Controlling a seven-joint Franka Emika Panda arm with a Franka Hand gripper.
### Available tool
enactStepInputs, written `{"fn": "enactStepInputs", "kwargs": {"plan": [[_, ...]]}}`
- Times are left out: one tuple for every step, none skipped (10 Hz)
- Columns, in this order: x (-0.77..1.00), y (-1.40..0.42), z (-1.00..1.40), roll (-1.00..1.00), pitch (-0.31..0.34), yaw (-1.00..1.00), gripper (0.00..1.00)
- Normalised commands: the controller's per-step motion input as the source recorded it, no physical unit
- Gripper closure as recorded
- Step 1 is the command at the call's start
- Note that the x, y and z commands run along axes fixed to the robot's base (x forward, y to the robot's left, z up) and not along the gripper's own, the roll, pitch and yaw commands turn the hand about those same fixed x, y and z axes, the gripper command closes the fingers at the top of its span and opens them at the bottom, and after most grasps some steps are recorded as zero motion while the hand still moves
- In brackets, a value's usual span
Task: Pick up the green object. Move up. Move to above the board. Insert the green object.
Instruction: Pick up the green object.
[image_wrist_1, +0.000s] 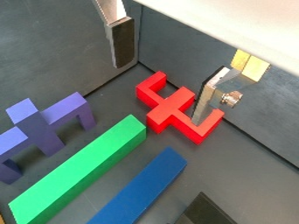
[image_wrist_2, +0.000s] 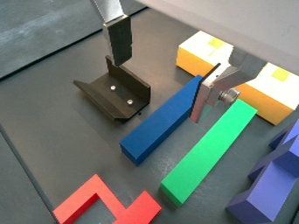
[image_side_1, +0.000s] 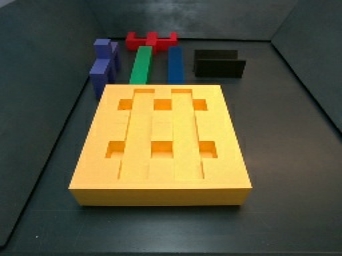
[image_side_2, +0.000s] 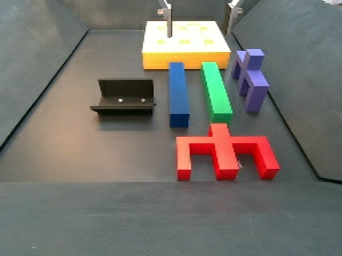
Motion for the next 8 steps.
{"fn": "enactStepInputs", "kwargs": {"plan": [[0.0, 0.0, -0.01, -0.04, 0.0, 0.0, 0.0], [0.0, 0.0, 0.04, 0.0, 0.0, 0.0, 0.0], [0.0, -0.02, 0.0, 0.0, 0.0, 0.0, 0.0], [0.0, -0.39, -0.21, -0.18, 0.004, 0.06, 0.0], [-0.01, -0.63, -0.37, -0.08, 0.0, 0.01, 0.0], [-0.01, -0.68, -0.59, 0.0, 0.0, 0.0, 0.0], [-0.23, -0.27, -0.72, -0.16, -0.061, 0.0, 0.0], [-0.14, -0.48, -0.95, 0.0, -0.094, 0.0, 0.0]]}}
